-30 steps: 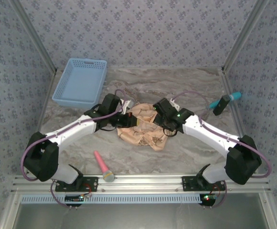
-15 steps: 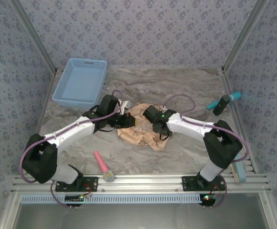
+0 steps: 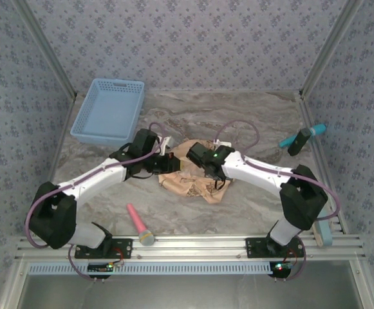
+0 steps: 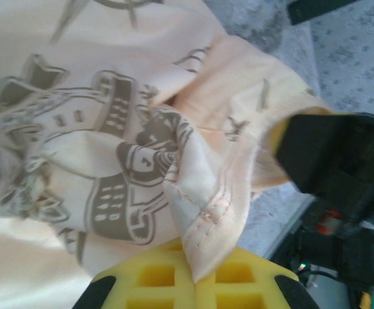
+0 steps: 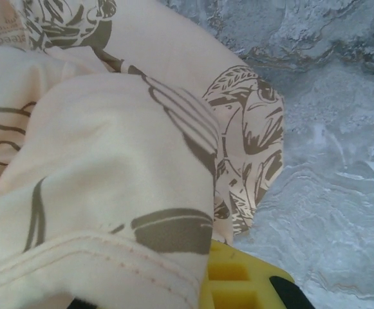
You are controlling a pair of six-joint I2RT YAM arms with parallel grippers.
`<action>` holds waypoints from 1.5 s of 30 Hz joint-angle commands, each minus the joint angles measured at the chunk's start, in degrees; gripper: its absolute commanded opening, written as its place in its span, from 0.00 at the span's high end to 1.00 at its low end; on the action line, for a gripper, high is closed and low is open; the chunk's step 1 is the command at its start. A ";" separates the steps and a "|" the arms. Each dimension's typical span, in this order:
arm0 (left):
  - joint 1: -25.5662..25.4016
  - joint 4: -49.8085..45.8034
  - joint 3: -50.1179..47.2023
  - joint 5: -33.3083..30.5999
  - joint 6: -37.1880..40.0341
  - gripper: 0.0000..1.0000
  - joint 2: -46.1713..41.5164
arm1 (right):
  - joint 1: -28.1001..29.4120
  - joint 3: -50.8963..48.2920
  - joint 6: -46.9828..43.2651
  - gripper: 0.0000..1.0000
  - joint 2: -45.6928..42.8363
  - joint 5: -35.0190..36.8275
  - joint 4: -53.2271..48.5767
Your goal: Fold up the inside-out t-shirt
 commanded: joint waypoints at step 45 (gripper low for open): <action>4.58 -5.89 62.53 -35.94 29.12 1.00 11.28 | -38.26 62.62 -33.21 1.00 6.59 -30.20 5.60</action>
